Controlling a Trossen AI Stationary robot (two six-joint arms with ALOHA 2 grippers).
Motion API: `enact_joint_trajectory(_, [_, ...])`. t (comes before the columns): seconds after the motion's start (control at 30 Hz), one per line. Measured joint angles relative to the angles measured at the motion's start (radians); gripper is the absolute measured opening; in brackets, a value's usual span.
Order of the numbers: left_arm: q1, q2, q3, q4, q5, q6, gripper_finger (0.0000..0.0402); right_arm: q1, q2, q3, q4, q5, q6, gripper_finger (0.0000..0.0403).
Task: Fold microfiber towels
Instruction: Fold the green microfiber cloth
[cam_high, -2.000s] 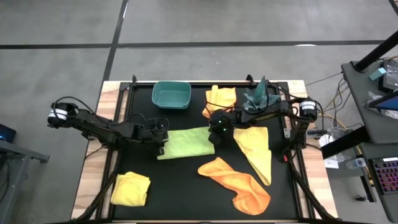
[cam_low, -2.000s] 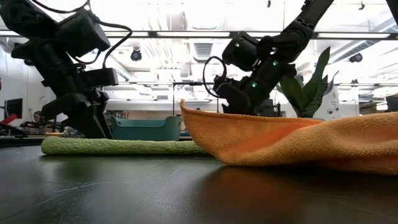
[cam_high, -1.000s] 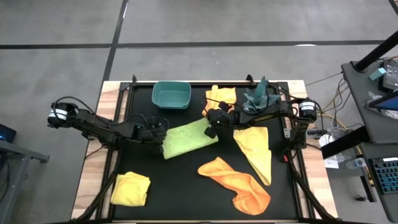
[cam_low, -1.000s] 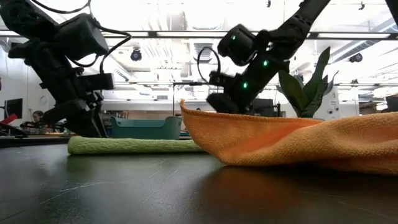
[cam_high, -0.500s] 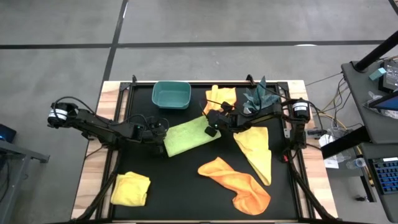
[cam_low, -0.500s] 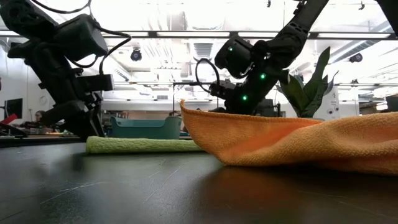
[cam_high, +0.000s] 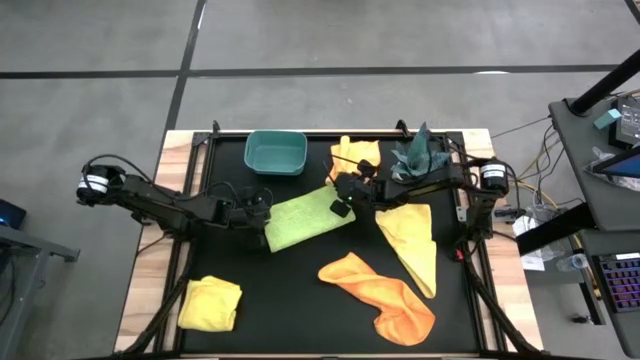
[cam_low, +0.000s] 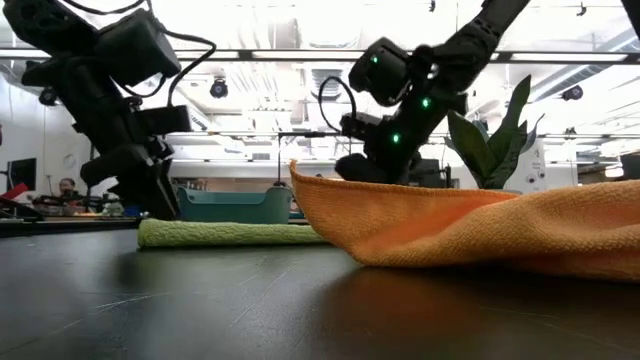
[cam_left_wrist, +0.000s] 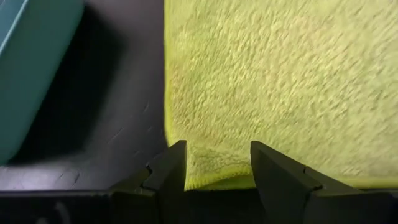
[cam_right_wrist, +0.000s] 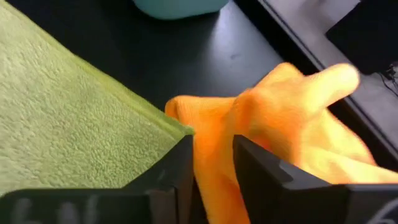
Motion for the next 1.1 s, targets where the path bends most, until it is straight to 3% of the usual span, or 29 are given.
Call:
enact_joint_trajectory(0.23, [-0.001,0.038,-0.012,0.205,0.116,-0.002,0.0163,0.0,-0.061,0.055,-0.124,-0.124,0.041,0.0135])
enact_joint_trajectory(0.6, [-0.002,0.194,-0.011,0.228,0.14,-0.031,0.0163,0.0,-0.077,0.102,-0.257,-0.462,0.247,0.0133])
enact_joint_trajectory(0.83, [-0.002,0.224,-0.009,0.071,0.165,-0.024,0.0163,0.0,-0.077,0.083,-0.359,-0.546,0.406,0.0159])
enact_joint_trajectory(1.1, [-0.002,0.095,-0.016,-0.093,0.175,0.029,0.0163,0.0,-0.049,0.074,-0.307,-0.546,0.46,0.0225])
